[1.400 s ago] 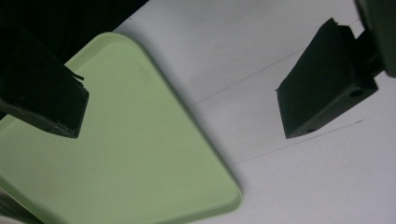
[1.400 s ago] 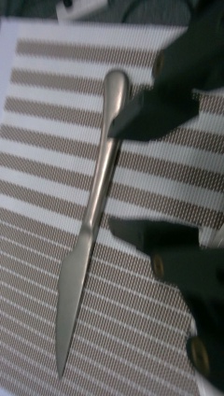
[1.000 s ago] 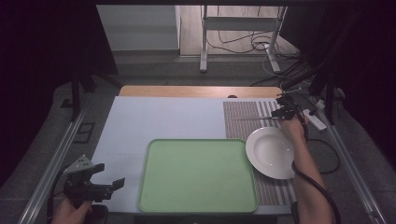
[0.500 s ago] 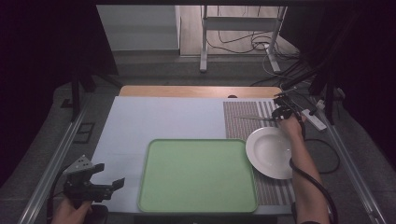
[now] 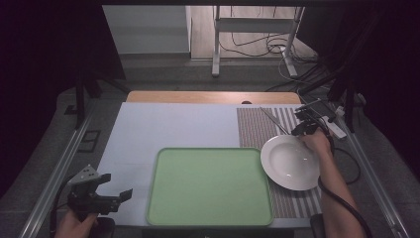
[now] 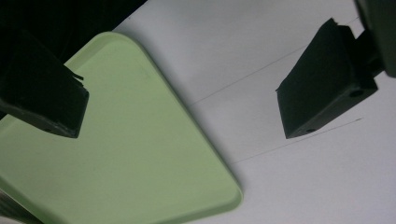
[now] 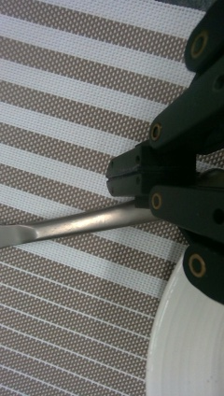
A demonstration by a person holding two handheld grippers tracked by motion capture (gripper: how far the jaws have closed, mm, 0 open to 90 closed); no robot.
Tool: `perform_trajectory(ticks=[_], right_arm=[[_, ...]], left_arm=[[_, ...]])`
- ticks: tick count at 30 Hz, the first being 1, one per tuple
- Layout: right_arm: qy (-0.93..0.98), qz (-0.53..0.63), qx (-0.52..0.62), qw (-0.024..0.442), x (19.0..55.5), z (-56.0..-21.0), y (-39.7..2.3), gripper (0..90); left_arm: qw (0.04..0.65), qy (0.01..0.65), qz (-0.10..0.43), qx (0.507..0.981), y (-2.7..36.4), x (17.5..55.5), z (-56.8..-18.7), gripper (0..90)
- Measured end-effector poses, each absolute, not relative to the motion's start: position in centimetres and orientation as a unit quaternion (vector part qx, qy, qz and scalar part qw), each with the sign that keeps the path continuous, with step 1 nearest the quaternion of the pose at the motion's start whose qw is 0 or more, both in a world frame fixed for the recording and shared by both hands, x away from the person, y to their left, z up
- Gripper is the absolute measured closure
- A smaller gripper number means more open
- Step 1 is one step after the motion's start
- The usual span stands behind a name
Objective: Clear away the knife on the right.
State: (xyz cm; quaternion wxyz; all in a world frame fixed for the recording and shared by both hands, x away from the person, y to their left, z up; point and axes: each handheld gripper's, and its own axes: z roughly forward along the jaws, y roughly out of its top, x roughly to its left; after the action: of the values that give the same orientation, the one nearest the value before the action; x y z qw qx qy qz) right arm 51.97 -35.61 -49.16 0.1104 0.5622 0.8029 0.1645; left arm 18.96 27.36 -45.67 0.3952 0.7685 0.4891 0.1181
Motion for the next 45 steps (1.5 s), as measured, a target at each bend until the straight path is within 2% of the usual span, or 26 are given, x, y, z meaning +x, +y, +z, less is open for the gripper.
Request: perform_trajectory(ticks=[1, 4, 5, 6, 7, 10, 11, 12, 15, 17, 26, 30, 31, 34, 35, 36, 37, 38, 40, 45], right_arm=[[0.801, 0.166, 0.564, 0.112, 52.0, -49.1, -35.6, 89.6], [0.786, 0.191, 0.574, 0.124, 52.2, -48.8, -35.7, 75.1], [0.786, 0.191, 0.574, 0.124, 52.2, -48.8, -35.7, 75.1], [0.781, 0.195, 0.579, 0.130, 52.3, -48.6, -35.7, 69.1], [0.774, 0.206, 0.583, 0.135, 52.6, -48.3, -35.6, 49.4], [0.771, 0.219, 0.582, 0.134, 52.8, -48.3, -35.5, 28.7], [0.771, 0.219, 0.582, 0.134, 52.8, -48.3, -35.5, 28.7], [0.776, 0.217, 0.577, 0.132, 53.0, -48.3, -35.2, 16.1], [0.787, 0.215, 0.563, 0.127, 53.1, -48.4, -34.8, 2.0], [0.792, 0.215, 0.559, 0.119, 53.3, -48.5, -34.4, 0.0], [0.805, 0.174, 0.553, 0.127, 54.3, -49.8, -32.9, 0.7], [0.818, 0.164, 0.537, 0.122, 54.5, -50.3, -32.8, 12.2], [0.823, 0.159, 0.529, 0.132, 54.5, -50.3, -32.8, 16.6], [0.833, 0.168, 0.512, 0.129, 54.4, -49.8, -32.9, 41.0], [0.833, 0.168, 0.512, 0.129, 54.4, -49.8, -32.9, 41.0], [0.837, 0.169, 0.505, 0.126, 54.4, -49.7, -32.9, 47.2], [0.838, 0.172, 0.502, 0.126, 54.3, -49.5, -33.1, 64.8], [0.839, 0.176, 0.500, 0.123, 54.3, -49.5, -33.1, 66.0], [0.843, 0.182, 0.493, 0.114, 54.2, -49.5, -33.1, 80.0], [0.847, 0.178, 0.489, 0.109, 54.3, -49.4, -33.2, 80.7]], left_arm=[[0.395, 0.489, 0.118, 0.769, 27.4, 19.0, -45.7, 2.0], [0.395, 0.489, 0.118, 0.769, 27.4, 19.0, -45.7, 2.0], [0.395, 0.489, 0.118, 0.769, 27.4, 19.0, -45.7, 2.0], [0.395, 0.489, 0.117, 0.769, 27.4, 19.0, -45.7, 2.0], [0.395, 0.489, 0.117, 0.769, 27.4, 19.0, -45.7, 2.0], [0.395, 0.489, 0.117, 0.768, 27.4, 19.0, -45.7, 2.0], [0.395, 0.489, 0.117, 0.768, 27.4, 19.0, -45.7, 2.0], [0.395, 0.489, 0.117, 0.769, 27.4, 19.0, -45.7, 2.0], [0.395, 0.489, 0.117, 0.769, 27.4, 19.0, -45.7, 2.0], [0.395, 0.489, 0.117, 0.769, 27.4, 19.0, -45.7, 2.0], [0.395, 0.489, 0.116, 0.769, 27.4, 19.0, -45.7, 2.0], [0.395, 0.489, 0.116, 0.769, 27.4, 19.0, -45.7, 2.0], [0.395, 0.489, 0.116, 0.769, 27.4, 19.0, -45.7, 2.0], [0.394, 0.489, 0.116, 0.769, 27.4, 19.0, -45.7, 2.0], [0.394, 0.489, 0.116, 0.769, 27.4, 19.0, -45.7, 2.0], [0.394, 0.489, 0.116, 0.769, 27.4, 19.0, -45.7, 2.0], [0.394, 0.489, 0.117, 0.770, 27.3, 19.0, -45.7, 2.0], [0.394, 0.489, 0.117, 0.770, 27.3, 19.0, -45.7, 2.0], [0.394, 0.489, 0.117, 0.770, 27.3, 19.0, -45.7, 2.0], [0.394, 0.489, 0.117, 0.769, 27.4, 19.0, -45.7, 2.0]])
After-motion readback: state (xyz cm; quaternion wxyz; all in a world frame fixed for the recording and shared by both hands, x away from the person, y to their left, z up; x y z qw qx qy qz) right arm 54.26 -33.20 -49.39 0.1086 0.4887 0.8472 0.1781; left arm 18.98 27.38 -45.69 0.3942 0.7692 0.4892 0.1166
